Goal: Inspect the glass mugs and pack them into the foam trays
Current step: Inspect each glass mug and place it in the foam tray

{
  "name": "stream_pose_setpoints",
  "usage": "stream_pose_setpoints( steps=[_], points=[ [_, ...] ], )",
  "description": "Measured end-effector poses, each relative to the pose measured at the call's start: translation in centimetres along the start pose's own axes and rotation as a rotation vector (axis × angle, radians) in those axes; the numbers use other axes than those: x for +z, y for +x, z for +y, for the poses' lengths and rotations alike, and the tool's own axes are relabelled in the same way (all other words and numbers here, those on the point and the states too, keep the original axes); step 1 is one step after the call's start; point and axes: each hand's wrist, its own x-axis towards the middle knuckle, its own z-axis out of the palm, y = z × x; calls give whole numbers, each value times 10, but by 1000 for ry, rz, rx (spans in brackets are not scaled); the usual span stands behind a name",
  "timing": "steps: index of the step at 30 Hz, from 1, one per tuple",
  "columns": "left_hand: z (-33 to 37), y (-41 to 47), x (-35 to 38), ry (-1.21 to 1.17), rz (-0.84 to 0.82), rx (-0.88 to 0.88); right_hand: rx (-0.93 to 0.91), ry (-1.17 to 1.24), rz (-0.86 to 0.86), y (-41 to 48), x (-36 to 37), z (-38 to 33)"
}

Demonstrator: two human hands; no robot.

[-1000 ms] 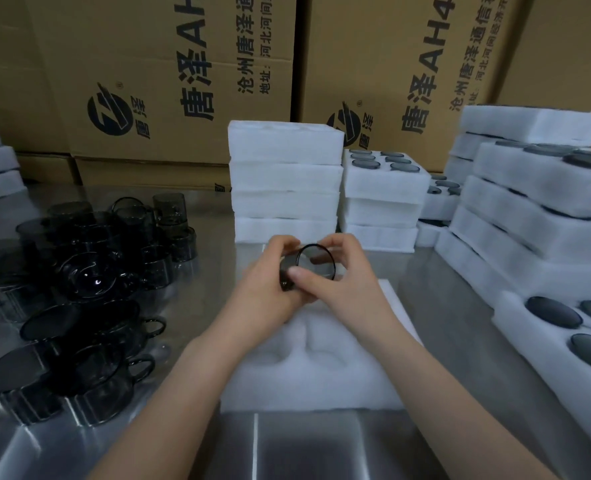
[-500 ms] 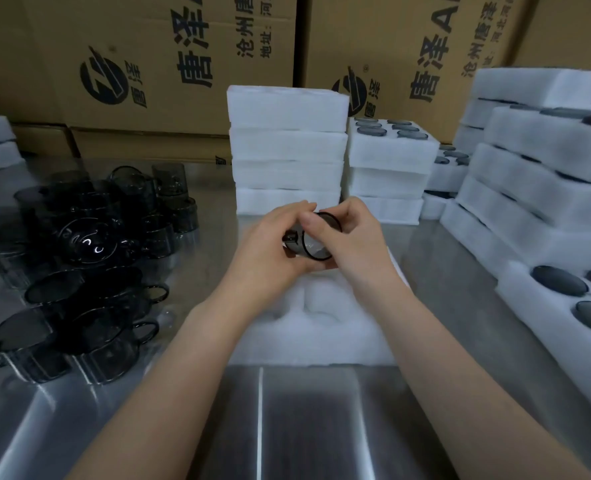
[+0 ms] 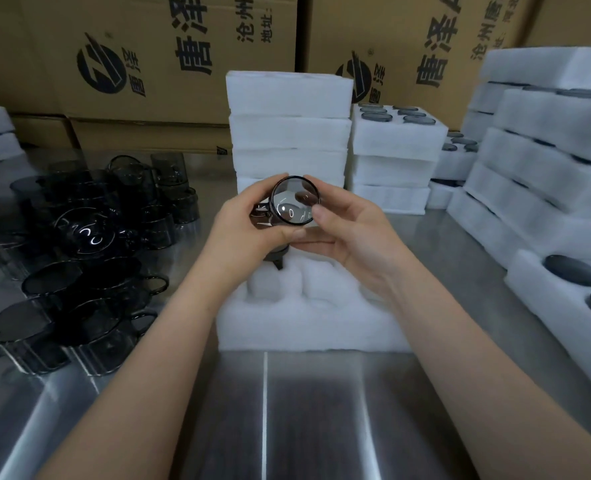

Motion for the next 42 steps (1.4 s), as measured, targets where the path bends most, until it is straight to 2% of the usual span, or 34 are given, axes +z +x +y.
stream_pose_setpoints(
  steps=[3,9,17,21,25,30,36,42],
  points=[
    [-2,-1,1,12,26,24,-39,-95,9,-1,0,3],
    [0,-4,8,214,9,141,-169,-381,209,-4,11,12],
    [9,-9,13,371,-66,250,-220,-347,374,-4,14,7],
    [8,-11,13,400,7,233,-218,-225,322,-6,14,3],
    [12,-14,11,178,94,222,-121,-148,284,-4,10,1],
    [8,-13,7,-123,45,208,-68,-322,82,-2,2,4],
    [0,-7,-3,-52,9,68,-141,-246,37,-6,1,0],
    [-1,-7,0,-13,-108,67,-253,-334,99,-7,4,0]
  ],
)
